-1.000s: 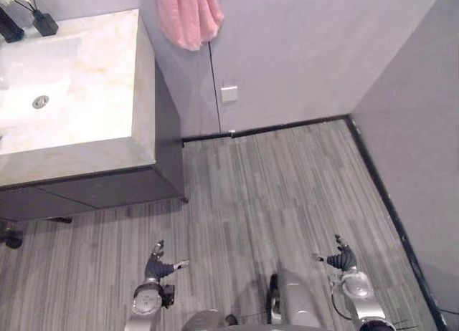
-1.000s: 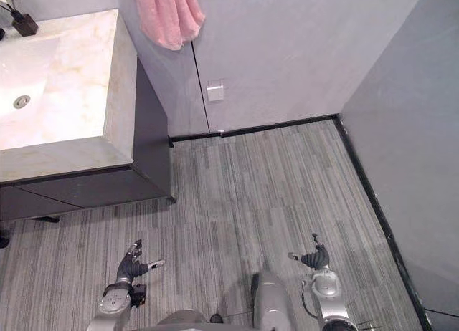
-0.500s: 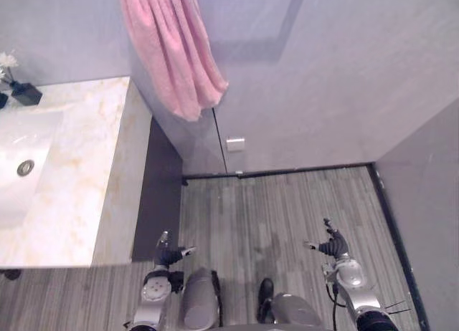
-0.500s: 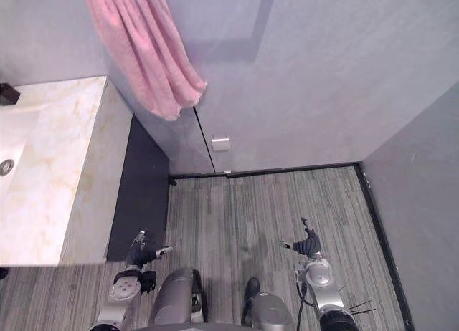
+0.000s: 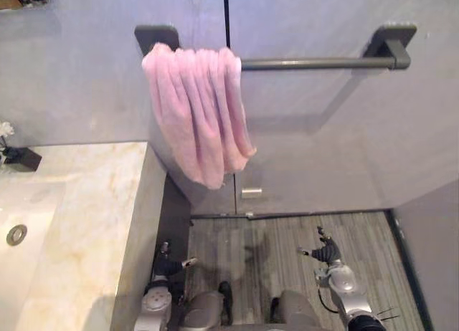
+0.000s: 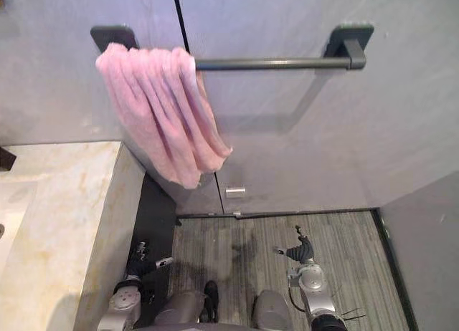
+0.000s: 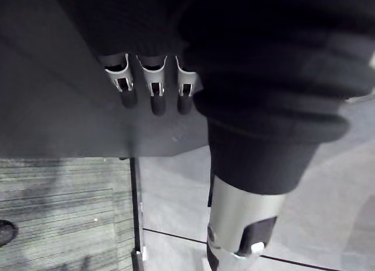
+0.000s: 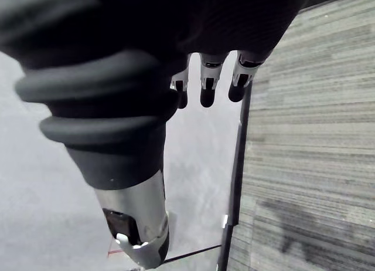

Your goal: Organize washtable

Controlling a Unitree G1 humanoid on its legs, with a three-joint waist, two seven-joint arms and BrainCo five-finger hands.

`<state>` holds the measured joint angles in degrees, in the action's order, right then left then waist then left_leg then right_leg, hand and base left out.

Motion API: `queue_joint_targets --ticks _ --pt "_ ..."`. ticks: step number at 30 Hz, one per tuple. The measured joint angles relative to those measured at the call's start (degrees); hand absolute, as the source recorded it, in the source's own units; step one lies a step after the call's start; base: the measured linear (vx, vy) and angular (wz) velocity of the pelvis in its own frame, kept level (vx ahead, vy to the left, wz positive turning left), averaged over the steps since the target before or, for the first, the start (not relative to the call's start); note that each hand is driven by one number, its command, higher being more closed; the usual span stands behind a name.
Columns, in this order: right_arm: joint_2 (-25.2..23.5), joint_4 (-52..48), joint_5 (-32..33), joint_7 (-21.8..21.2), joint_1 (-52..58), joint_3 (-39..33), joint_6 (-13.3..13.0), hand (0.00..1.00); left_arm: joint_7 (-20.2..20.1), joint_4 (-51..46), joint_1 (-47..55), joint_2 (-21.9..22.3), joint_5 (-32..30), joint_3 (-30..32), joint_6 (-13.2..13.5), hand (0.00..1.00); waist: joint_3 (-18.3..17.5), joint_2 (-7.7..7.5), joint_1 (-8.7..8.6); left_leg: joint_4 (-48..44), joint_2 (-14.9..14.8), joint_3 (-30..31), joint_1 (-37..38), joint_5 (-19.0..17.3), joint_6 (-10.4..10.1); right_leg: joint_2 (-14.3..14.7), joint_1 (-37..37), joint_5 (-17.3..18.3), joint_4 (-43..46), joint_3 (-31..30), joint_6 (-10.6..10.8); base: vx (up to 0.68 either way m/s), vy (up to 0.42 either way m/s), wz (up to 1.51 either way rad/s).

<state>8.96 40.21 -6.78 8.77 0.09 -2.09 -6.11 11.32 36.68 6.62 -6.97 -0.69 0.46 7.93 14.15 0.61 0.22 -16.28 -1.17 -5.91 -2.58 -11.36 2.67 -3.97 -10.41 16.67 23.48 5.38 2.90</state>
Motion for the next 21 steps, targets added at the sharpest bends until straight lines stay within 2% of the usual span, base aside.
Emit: queue_joint_targets --ticks 1,2,4,5,6,7,8,10,11,12,15,17,21 --pt "0.01 -0.01 -0.03 0.02 0.46 -0.04 -0.01 0.0 -0.02 0.03 -0.05 -0.12 -0.01 -0.04 0.02 0.0 -0.06 -0.22 -0.07 -0.35 0.08 0.23 0.35 -0.54 -0.91 0.22 -0.04 -3.14 -3.29 -0.53 -0.81 0.23 -0.074 0.69" --pt "0.26 0.4 -0.08 0.06 1.47 -0.11 0.03 0.0 0.01 0.64 -0.17 0.09 -0.02 0.0 0.01 0.0 -0.35 -0.28 -0.9 -1.93 0.16 1.48 0.81 -2.06 -3.07 0.02 0.7 -8.72 -3.66 -0.06 -1.33 0.31 -0.133 0.53" --pt "0.37 1.6 -0.13 0.02 2.17 0.23 0.31 0.0 0.02 1.13 0.19 0.36 -0.02 0.12 0.01 0.0 -1.14 0.64 -0.74 -5.07 -1.65 1.6 0.13 -2.35 -3.74 1.16 2.81 -8.39 -5.21 0.96 -1.8 0.33 -0.176 0.26" --pt "0.37 1.57 -0.15 0.0 2.1 0.35 0.3 0.0 0.03 1.27 0.27 0.6 -0.02 0.25 -0.05 0.0 -1.13 1.22 -0.73 -9.52 -2.88 1.14 -1.58 -2.63 -4.34 1.94 4.46 -8.42 -7.06 1.48 -2.14 0.25 -0.152 0.18" --pt "0.44 1.59 -0.14 0.03 2.34 0.3 0.3 0.0 0.0 1.27 0.16 1.27 0.0 0.23 -0.12 0.0 -1.01 1.62 -0.85 -17.09 -4.15 0.57 -4.63 -1.77 -6.16 2.34 6.79 -8.86 -9.19 2.42 -2.95 0.23 -0.128 0.2" --pt "0.46 1.62 -0.14 0.05 2.55 0.33 0.3 0.0 -0.01 1.25 0.04 1.55 0.0 0.22 -0.12 0.0 -1.0 1.6 -0.68 -19.19 -4.57 0.22 -5.61 -1.84 -6.88 2.37 7.89 -8.98 -10.07 2.49 -3.14 0.2 -0.067 0.1" --pt "0.46 1.64 -0.14 0.08 2.78 0.32 0.29 0.0 -0.03 1.15 0.01 2.06 0.0 0.2 -0.11 0.0 -0.99 1.57 -0.19 -20.23 -5.49 -0.79 -5.79 -2.16 -6.73 2.34 10.23 -9.05 -11.4 2.41 -3.24 0.22 -0.014 -0.06" --pt "0.46 1.59 -0.14 0.21 3.04 0.08 0.27 0.0 -0.03 0.66 -0.11 2.35 0.0 0.2 -0.1 0.0 -1.09 1.76 -0.02 -14.54 -6.56 -0.67 -5.53 -2.0 -6.93 2.08 11.78 -9.05 -12.35 2.41 -3.23 0.18 0.036 -0.08" --pt "0.63 1.49 -0.13 0.4 2.94 -0.2 0.25 0.0 -0.01 -0.58 -0.19 2.34 0.0 0.21 -0.1 0.0 -1.56 2.98 -0.03 -7.69 -6.97 0.13 -5.45 0.1 -7.74 2.04 11.91 -9.01 -12.66 2.46 -3.08 0.12 0.136 0.0" --pt "1.43 1.66 -0.12 1.08 2.98 -0.81 0.31 0.0 0.08 -2.2 -0.28 2.18 0.0 0.28 -0.08 0.0 -1.61 3.47 0.0 -2.55 -6.83 2.09 -4.64 3.4 -7.77 2.12 12.07 -8.73 -13.04 2.23 -2.23 0.14 0.166 0.01" --pt "0.45 1.32 -0.17 1.1 3.76 -0.93 0.09 0.0 -0.19 -7.19 0.63 1.4 -0.53 -0.92 -0.07 0.0 -2.07 2.26 0.51 1.34 -4.45 2.0 -3.34 4.6 -6.76 0.15 12.62 -9.54 -15.35 2.5 -0.78 0.07 0.124 0.1" --pt "0.23 1.13 -0.23 1.1 3.86 -1.16 -0.01 0.0 -0.22 -9.68 1.39 1.94 -1.43 -1.23 -0.11 0.0 -2.1 2.16 0.43 2.46 -3.62 2.09 -2.56 4.96 -6.29 -0.29 13.36 -9.71 -16.15 2.63 -0.48 0.03 0.077 0.09" --pt "0.17 0.99 -0.57 1.11 4.6 -1.47 -0.36 0.0 0.04 -20.31 4.63 1.95 -2.4 -1.94 0.76 0.0 -2.18 2.01 0.14 8.45 -2.07 3.71 0.21 8.42 -6.07 -1.32 14.67 -9.91 -17.23 4.19 -0.16 -0.01 0.006 0.23"
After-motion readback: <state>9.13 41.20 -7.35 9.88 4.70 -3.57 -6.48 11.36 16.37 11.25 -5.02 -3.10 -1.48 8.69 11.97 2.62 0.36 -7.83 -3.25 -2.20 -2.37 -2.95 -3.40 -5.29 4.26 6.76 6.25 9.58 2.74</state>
